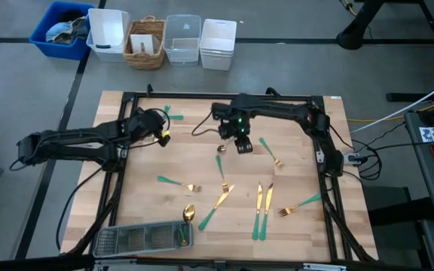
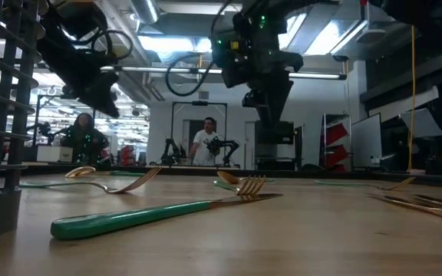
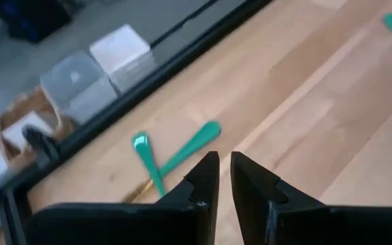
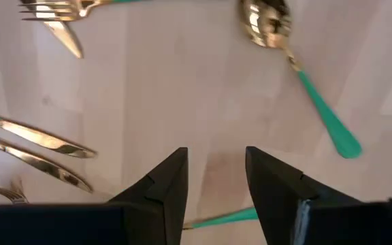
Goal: Sort silverware
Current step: Put the right spoon into the cutlery rack
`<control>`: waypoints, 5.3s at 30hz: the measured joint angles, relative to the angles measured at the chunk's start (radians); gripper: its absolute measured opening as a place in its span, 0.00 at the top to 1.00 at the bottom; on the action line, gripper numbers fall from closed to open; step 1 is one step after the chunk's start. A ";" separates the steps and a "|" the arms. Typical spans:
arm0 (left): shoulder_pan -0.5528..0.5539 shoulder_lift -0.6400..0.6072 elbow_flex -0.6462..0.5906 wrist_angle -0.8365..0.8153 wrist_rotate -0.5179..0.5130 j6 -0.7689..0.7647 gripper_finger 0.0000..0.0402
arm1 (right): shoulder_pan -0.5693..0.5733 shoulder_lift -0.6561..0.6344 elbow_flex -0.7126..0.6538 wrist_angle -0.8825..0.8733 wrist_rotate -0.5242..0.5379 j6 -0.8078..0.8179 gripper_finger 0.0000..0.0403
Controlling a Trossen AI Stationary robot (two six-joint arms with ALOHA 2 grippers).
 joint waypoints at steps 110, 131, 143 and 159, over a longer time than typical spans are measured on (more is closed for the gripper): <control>0.194 0.313 0.000 0.221 0.378 0.120 0.92 | 0.158 0.136 -0.255 0.699 0.430 0.189 0.89; 0.194 0.313 0.000 0.221 0.378 0.117 0.92 | 0.157 0.139 -0.210 0.616 0.418 0.163 0.95; 0.194 0.313 0.000 0.221 0.378 0.117 0.92 | 0.154 0.143 -0.173 0.534 0.415 0.189 0.95; 0.194 0.313 0.000 0.221 0.378 0.117 0.92 | 0.165 0.140 -0.170 0.505 0.375 0.193 0.95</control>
